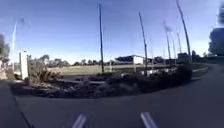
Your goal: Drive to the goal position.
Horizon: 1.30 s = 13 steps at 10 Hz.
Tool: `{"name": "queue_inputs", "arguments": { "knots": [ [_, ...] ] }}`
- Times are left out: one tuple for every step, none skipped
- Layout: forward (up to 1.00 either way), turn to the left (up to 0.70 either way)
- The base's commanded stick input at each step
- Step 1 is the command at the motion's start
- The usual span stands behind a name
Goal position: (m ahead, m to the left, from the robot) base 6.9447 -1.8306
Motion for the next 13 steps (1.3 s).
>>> {"name": "queue_inputs", "arguments": {
  "knots": [
    [0.0, -1.0],
    [0.0, -1.0],
    [0.0, -1.0],
    [0.0, -1.0],
    [0.0, -1.0],
    [0.0, -1.0],
    [0.0, -1.0],
    [0.0, -1.0],
    [0.0, -1.0],
    [0.03, -0.97],
    [0.83, -0.06],
    [0.98, 0.0],
    [0.98, 0.0]
  ]
}}
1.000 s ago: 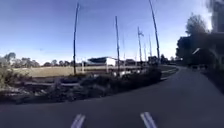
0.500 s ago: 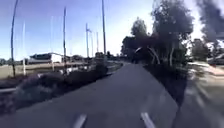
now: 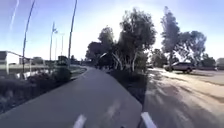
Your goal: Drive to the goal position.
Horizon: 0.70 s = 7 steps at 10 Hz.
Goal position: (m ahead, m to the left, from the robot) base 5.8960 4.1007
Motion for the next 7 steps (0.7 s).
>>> {"name": "queue_inputs", "arguments": {
  "knots": [
    [0.98, 0.0],
    [0.98, 0.01],
    [0.97, 0.09],
    [0.98, 0.39],
    [0.97, 0.38],
    [0.97, 0.39],
    [0.97, 0.39]
  ]
}}
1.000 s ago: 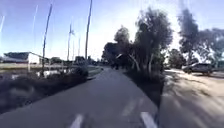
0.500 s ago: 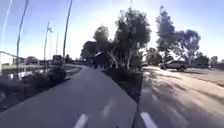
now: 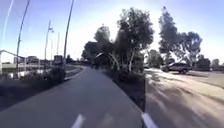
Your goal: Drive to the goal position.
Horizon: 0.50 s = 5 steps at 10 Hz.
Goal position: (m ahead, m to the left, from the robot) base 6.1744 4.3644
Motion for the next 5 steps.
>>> {"name": "queue_inputs", "arguments": {
  "knots": [
    [0.96, 0.38],
    [0.95, 0.38],
    [0.95, 0.37],
    [0.95, 0.37],
    [0.95, 0.37]
  ]
}}
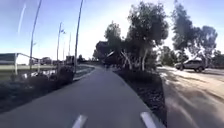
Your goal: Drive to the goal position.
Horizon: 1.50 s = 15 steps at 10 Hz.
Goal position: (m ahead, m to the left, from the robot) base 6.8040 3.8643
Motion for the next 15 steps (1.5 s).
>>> {"name": "queue_inputs", "arguments": {
  "knots": [
    [0.94, 0.37],
    [0.94, 0.37],
    [0.95, 0.33],
    [0.95, 0.02],
    [0.94, 0.0],
    [0.95, 0.0],
    [0.94, -0.21],
    [0.94, -0.37],
    [0.95, -0.32],
    [0.94, -0.09],
    [0.94, 0.0],
    [0.94, -0.06],
    [0.94, -0.21],
    [0.94, -0.31],
    [0.94, 0.0]
  ]
}}
